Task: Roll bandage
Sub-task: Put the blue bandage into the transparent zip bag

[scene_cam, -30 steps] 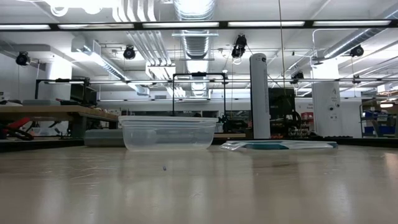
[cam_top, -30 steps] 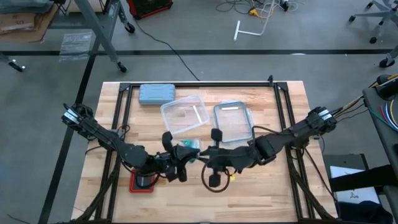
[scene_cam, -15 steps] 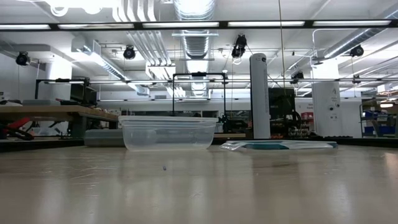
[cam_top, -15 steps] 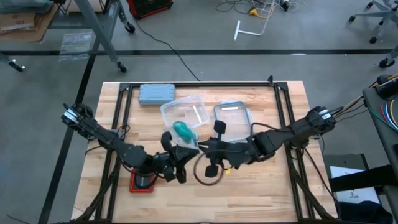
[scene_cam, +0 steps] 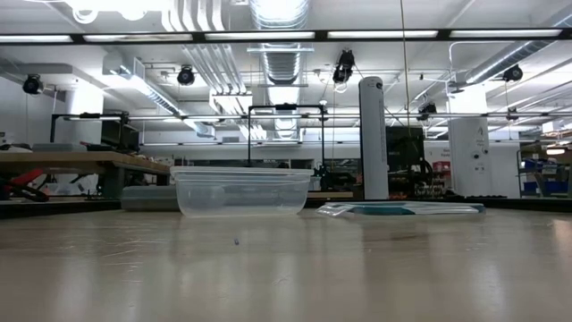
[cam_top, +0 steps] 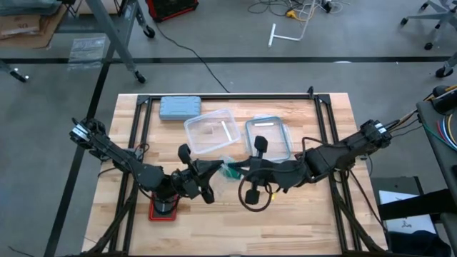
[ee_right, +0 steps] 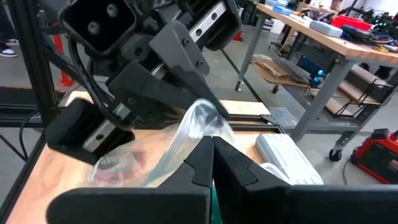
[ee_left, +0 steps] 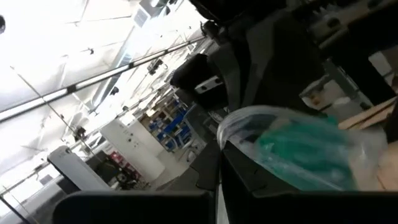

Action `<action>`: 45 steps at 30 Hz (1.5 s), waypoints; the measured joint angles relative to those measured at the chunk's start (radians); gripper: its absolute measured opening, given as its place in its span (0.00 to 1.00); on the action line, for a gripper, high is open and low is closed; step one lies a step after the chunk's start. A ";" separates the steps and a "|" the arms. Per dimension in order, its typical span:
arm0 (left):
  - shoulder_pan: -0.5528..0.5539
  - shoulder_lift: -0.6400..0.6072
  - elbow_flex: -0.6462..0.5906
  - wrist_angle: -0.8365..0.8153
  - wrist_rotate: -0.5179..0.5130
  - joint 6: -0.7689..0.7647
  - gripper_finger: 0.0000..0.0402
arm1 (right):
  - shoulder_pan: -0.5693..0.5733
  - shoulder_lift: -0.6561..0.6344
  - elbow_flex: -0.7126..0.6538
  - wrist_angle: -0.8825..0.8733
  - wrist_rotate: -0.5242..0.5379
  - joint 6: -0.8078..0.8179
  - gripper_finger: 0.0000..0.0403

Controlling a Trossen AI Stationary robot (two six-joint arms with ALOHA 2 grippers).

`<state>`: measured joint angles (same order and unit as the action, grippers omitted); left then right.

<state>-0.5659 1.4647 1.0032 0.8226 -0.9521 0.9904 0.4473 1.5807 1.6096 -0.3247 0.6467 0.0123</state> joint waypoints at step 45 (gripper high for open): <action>0.005 -0.100 -0.005 -0.091 0.105 -0.346 0.00 | 0.126 -0.005 0.002 -0.164 0.036 -0.378 0.35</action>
<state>-0.5608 1.3651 0.9977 0.7319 -0.8467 0.6445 0.5735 1.5754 1.6119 -0.4884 0.6827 -0.3656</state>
